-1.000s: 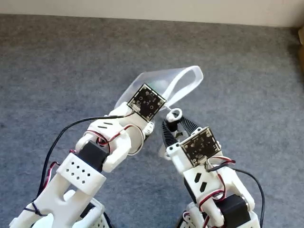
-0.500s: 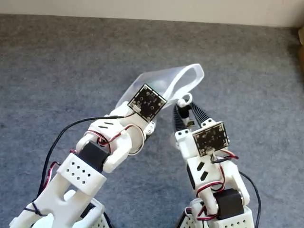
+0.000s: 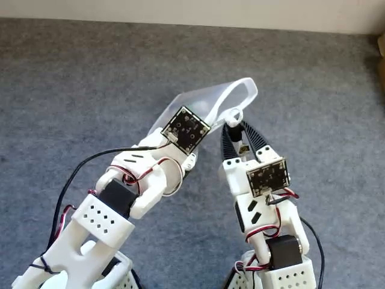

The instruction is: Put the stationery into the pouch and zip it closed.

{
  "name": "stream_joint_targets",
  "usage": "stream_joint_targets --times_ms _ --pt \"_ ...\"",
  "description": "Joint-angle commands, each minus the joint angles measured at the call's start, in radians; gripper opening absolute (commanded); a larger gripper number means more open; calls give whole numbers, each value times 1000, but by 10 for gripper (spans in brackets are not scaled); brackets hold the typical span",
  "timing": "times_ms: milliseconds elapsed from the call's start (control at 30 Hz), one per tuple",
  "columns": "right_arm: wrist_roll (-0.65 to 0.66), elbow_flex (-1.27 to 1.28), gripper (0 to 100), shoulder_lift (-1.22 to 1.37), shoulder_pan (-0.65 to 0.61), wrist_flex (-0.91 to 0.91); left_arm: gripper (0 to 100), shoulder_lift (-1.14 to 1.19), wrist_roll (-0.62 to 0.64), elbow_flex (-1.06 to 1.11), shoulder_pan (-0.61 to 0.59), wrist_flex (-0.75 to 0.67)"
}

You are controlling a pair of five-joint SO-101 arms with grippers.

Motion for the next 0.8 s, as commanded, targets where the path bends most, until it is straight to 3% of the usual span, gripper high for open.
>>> stream_joint_targets --times_ms 0,333,600,767 --pt "-11 -4 4 -22 94 -84 6 -21 9 -7 -39 9" --pt "-12 67 4 -22 162 -202 6 -21 9 -7 -39 11" --pt "-12 77 4 -31 93 -197 14 -21 9 -12 -24 11" --pt "-12 70 4 -33 62 -101 139 -21 14 -13 10 5"
